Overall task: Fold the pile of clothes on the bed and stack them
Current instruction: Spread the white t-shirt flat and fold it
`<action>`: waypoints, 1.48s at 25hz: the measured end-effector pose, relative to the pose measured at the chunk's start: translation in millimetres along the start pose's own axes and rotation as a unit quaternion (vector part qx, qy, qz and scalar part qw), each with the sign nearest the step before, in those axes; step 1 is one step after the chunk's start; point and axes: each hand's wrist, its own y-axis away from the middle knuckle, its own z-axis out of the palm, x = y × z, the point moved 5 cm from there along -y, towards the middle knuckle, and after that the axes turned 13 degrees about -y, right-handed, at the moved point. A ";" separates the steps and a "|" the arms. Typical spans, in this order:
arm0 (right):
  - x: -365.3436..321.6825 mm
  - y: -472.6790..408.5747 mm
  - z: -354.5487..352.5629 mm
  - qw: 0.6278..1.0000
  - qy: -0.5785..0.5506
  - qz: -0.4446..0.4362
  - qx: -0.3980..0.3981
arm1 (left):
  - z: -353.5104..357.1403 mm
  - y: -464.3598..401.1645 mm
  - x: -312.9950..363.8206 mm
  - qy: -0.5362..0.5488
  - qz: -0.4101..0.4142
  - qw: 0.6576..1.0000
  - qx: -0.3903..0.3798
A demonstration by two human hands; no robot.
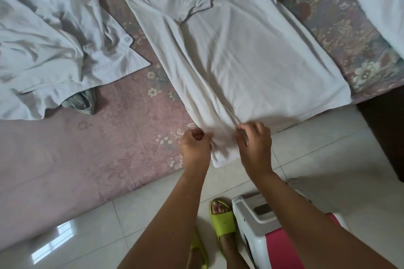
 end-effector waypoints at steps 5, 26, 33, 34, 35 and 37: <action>4.3 -13.0 -2.4 0.998 0.035 -0.020 -0.057 | -10.9 6.7 5.2 -0.145 0.030 0.988 -0.048; -24.5 -108.8 2.6 0.947 0.275 -0.120 -0.116 | 26.2 -94.0 81.1 -0.513 0.420 0.748 0.030; -35.5 -238.4 -38.4 0.932 0.311 -0.140 -0.123 | 34.2 -68.9 121.8 -0.559 0.420 0.714 0.046; -40.7 -254.6 -40.1 0.934 0.300 -0.150 -0.121 | 38.1 -68.0 140.1 -0.559 0.423 0.712 0.046; -46.4 -269.7 -42.3 0.936 0.291 -0.161 -0.118 | 42.9 -69.2 163.1 -0.556 0.425 0.712 0.051; -59.8 -299.4 -49.6 0.939 0.284 -0.170 -0.089 | 56.0 -81.6 210.2 -0.552 0.421 0.717 0.066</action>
